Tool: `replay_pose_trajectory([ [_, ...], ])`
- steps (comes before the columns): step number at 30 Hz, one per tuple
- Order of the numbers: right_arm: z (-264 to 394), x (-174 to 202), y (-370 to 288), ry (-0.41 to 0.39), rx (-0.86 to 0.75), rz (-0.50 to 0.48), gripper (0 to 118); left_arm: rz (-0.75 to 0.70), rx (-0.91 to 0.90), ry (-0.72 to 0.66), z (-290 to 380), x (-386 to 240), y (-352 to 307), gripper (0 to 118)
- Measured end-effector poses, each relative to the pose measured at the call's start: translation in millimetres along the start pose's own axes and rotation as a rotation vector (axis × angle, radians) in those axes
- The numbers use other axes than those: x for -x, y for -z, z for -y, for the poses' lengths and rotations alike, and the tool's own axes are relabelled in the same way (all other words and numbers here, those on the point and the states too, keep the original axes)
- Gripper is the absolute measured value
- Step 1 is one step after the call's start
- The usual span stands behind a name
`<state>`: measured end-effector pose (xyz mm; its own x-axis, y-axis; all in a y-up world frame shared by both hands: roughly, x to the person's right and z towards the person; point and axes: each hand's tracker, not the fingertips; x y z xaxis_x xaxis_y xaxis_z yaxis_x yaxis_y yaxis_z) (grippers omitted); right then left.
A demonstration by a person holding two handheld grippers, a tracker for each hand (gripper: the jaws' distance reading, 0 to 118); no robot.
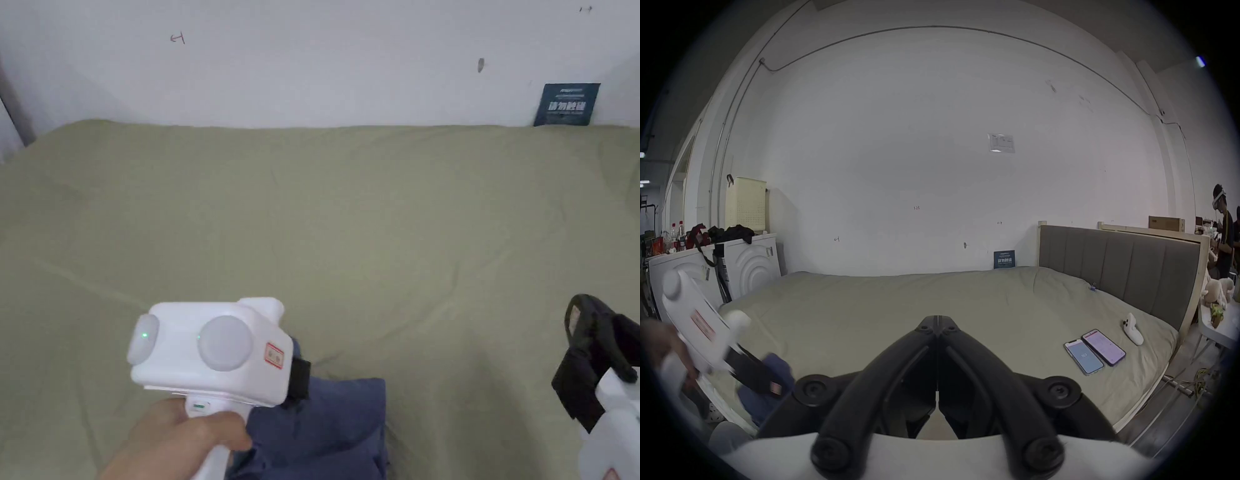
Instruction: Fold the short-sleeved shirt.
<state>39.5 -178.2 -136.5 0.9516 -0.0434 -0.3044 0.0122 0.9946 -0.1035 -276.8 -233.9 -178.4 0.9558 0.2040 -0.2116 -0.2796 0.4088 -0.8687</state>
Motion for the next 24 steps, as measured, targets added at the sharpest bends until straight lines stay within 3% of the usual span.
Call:
replay_pose_trajectory([
  [1,0.9,-0.9,-0.8,-0.01,0.002,0.011,2,0.026,0.008,0.024,-0.2,-8.3,12.2,64],
  [2,0.9,-3.1,-1.5,-0.011,0.008,0.014,2,0.083,0.023,0.038,-0.1,-18.4,28.0,110],
  [3,0.8,-6.1,-1.9,-0.006,0.015,0.013,2,0.108,0.065,0.07,-1.6,-24.6,42.3,118],
  [7,0.9,-12.8,-5.0,-0.003,0.015,0.035,2,0.14,0.041,-0.012,-0.8,-18.0,39.2,116],
  [9,3.3,-16.3,-3.0,0.017,0.027,0.035,2,0.171,-0.021,-0.052,3.7,3.2,25.3,103],
  [10,5.1,-17.3,-1.3,0.028,0.039,0.033,2,0.202,-0.042,-0.073,4.2,11.8,14.8,89],
  [12,12.0,-18.2,2.0,0.046,0.061,0.016,2,0.284,-0.086,-0.157,13.8,35.7,12.3,23],
  [13,15.0,-17.1,3.3,0.046,0.069,0.018,2,0.32,-0.079,-0.165,16.3,42.8,17.4,0],
  [20,32.1,-10.7,9.8,0.065,0.169,-0.028,2,0.542,0.071,-0.193,46.3,38.7,104.2,0],
  [24,38.4,-10.6,10.5,0.063,0.24,-0.061,2,0.584,0.082,-0.186,59.6,18.5,141.5,0],
])
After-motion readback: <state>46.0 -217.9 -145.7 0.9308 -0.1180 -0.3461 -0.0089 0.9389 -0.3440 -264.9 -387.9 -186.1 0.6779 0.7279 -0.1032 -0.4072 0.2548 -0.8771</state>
